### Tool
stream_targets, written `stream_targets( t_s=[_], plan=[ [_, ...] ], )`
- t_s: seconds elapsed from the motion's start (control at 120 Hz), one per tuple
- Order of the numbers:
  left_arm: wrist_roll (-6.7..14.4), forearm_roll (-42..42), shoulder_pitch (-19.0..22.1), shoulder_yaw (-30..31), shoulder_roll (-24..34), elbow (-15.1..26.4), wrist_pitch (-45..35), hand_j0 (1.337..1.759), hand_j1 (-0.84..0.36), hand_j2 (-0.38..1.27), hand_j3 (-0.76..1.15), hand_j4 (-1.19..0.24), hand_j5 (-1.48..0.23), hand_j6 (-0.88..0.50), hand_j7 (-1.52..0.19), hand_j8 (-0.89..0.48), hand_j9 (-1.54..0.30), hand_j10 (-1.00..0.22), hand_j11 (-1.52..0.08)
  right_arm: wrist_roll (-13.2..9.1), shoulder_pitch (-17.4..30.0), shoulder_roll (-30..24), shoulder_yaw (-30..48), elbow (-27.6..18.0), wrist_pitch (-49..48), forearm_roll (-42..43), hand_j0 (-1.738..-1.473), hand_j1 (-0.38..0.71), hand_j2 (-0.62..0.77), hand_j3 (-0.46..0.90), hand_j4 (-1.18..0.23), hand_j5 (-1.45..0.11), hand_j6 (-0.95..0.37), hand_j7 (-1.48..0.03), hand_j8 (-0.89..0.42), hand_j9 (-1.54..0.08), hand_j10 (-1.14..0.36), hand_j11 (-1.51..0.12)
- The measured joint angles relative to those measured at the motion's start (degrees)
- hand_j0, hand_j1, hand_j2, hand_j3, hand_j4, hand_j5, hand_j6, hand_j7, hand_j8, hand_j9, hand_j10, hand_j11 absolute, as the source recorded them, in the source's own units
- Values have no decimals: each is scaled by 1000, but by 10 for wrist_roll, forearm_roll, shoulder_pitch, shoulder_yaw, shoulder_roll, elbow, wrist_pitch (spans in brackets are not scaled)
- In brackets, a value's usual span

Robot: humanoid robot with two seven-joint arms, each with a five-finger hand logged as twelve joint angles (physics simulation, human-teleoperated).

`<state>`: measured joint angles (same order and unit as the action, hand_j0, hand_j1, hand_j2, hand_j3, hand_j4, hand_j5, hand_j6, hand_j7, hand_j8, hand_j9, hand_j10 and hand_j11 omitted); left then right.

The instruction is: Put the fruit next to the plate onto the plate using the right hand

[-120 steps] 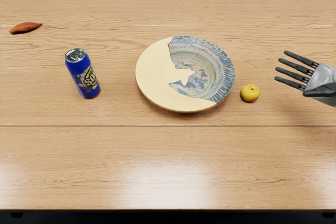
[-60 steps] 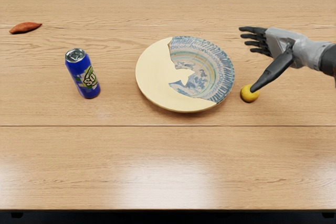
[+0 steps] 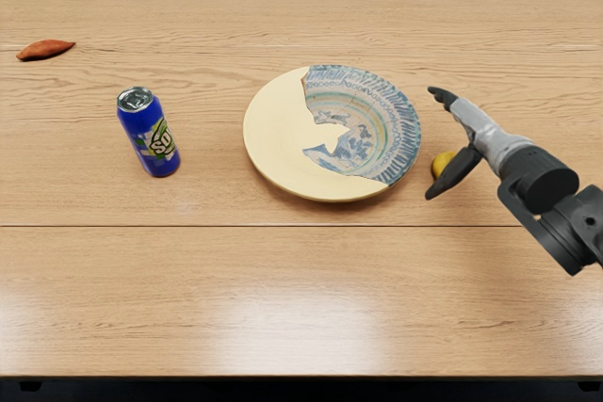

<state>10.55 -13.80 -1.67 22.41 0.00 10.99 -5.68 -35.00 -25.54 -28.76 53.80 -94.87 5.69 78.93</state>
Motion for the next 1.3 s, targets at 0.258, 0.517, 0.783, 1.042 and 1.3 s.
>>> stream_targets(
  t_s=[0.258,0.517,0.783,1.042,1.3],
  plan=[
    [0,0,0,0,0,0,0,1658,349,0,0,0,0,0,0,0,0,0,0,0,-16,24,-45,67,91,20,-1658,-293,-8,0,-48,-62,-49,-61,-48,-61,-48,-61],
    [0,0,0,0,0,0,0,1658,349,0,0,0,0,0,0,0,0,0,0,0,-14,28,-72,86,154,23,-1658,-206,-22,0,-121,-156,-122,-156,-121,-156,-121,-156],
    [0,0,0,0,0,0,0,1658,349,0,0,0,0,0,0,0,0,0,0,0,-33,46,-94,135,168,22,-1658,-97,-41,0,-212,-275,-213,-275,-213,-275,-212,-275],
    [0,0,-1,0,0,0,0,1658,349,0,0,0,0,0,0,0,0,0,0,0,-40,49,-109,146,169,17,-1658,60,-66,0,-342,-444,-343,-444,-343,-444,-342,-444],
    [0,0,0,0,0,0,0,1658,349,0,0,0,0,0,0,0,0,0,0,0,-39,50,-113,153,170,16,-1657,131,-90,0,-402,-533,-406,-528,-402,-534,-401,-535]
  ],
)
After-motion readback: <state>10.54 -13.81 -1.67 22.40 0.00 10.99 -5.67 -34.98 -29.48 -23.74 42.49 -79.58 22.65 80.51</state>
